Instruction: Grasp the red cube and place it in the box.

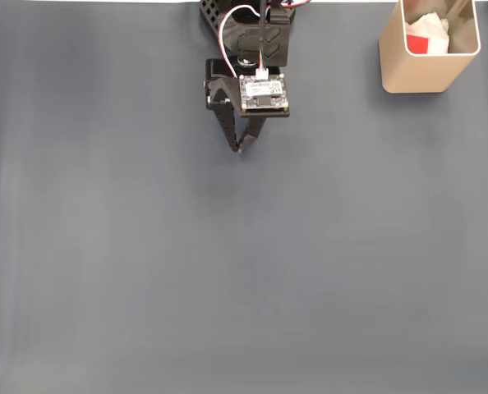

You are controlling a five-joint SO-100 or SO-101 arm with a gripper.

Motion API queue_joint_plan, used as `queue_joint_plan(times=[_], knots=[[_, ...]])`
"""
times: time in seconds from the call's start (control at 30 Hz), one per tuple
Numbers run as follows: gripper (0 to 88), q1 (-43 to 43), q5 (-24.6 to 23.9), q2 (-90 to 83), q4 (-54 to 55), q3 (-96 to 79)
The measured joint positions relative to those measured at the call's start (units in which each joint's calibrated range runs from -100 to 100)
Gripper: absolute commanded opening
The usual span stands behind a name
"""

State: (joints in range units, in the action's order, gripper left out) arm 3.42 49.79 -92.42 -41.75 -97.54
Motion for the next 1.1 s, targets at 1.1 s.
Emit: queue_joint_plan(times=[1.1], knots=[[0.3, -0.5, -0.6, -7.6, -28.8, -1.6]])
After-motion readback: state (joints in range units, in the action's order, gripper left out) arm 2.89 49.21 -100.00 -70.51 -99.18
